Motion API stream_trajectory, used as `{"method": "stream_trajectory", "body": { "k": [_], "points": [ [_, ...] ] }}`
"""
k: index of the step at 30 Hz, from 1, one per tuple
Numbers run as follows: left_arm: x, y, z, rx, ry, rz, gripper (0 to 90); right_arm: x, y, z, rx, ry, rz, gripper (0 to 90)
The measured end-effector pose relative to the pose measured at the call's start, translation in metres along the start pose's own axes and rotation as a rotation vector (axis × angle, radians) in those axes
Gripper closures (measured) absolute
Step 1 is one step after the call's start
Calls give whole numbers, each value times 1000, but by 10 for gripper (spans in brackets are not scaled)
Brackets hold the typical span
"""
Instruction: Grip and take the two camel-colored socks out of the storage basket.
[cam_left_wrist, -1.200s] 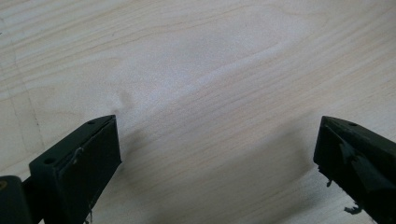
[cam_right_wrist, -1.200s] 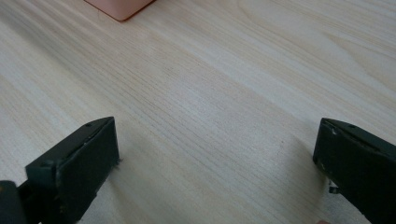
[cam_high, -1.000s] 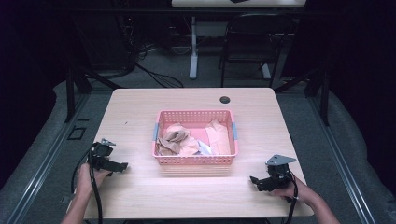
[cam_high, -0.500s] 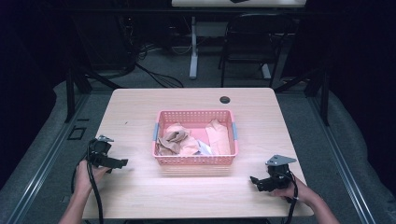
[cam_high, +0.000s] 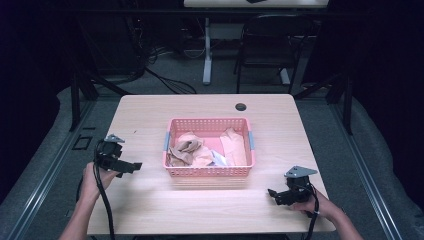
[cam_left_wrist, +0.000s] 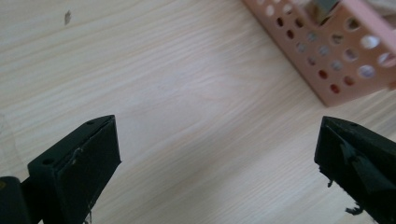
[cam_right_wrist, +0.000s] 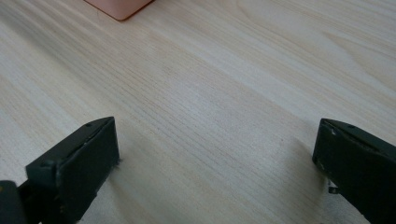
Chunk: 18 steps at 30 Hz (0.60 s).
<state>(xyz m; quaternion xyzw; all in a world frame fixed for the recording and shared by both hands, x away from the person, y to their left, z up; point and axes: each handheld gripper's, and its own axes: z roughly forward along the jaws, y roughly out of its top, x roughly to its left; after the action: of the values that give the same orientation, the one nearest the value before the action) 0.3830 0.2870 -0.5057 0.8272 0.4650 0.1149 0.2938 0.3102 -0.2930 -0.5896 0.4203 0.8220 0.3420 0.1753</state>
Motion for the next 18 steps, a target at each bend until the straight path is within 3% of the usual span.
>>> {"method": "stream_trajectory", "body": {
  "k": [7,18],
  "points": [
    [-19,36,-6,23,-45,84,0,0,0,0,0,0,0,0],
    [-44,79,0,51,-60,185,0,0,0,0,-1,0,-1,0]
  ]
}}
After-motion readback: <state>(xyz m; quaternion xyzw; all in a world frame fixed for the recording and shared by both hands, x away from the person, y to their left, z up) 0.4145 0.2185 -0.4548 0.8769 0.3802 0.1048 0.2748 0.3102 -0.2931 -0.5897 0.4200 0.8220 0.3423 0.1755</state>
